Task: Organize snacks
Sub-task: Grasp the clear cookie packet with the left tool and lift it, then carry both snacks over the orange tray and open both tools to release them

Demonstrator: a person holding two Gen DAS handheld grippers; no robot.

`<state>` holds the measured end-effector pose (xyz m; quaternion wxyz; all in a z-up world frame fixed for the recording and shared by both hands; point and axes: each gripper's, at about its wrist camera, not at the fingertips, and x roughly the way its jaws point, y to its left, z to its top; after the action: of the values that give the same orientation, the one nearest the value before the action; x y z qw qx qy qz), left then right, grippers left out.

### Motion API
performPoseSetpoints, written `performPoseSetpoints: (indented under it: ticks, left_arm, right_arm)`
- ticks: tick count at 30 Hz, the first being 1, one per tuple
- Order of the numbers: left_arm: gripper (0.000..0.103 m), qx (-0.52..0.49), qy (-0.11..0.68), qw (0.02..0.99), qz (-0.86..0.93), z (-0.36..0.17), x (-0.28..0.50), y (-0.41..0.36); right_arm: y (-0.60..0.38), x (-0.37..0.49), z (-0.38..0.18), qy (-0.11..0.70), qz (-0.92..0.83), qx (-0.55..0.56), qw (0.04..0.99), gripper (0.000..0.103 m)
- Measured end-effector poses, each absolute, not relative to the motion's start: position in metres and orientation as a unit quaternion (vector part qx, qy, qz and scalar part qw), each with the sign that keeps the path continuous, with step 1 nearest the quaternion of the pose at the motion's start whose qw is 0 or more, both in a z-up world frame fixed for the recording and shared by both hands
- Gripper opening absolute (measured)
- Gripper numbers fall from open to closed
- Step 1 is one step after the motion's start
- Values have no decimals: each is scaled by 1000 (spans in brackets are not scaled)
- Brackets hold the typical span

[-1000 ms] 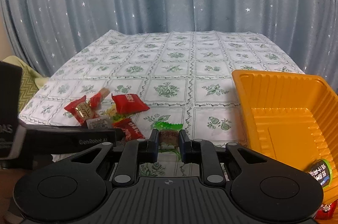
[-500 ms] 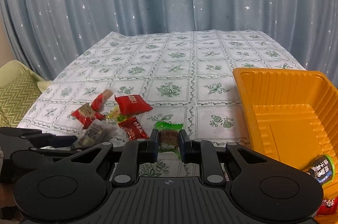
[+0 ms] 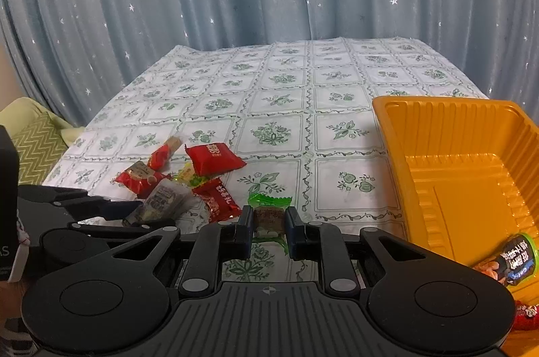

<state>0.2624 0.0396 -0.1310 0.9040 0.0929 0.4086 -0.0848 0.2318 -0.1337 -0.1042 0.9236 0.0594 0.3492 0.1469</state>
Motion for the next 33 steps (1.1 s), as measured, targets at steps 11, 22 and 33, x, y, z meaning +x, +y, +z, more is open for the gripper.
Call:
performPoseSetpoints:
  ticks: [11,22,33]
  left_arm:
    - [34,44,410,907,-83,-90,209,21]
    - [34,37,390,915,-99,-41,152,-17]
    - [34,41,376,918,-120,-15,121,-47]
  right_arm:
    - [-145,184,-78,346,126,69,927,20]
    - [-185,124,-44,356,55,77,930,20]
    - [-222,84,-20,355,2,100,930,20]
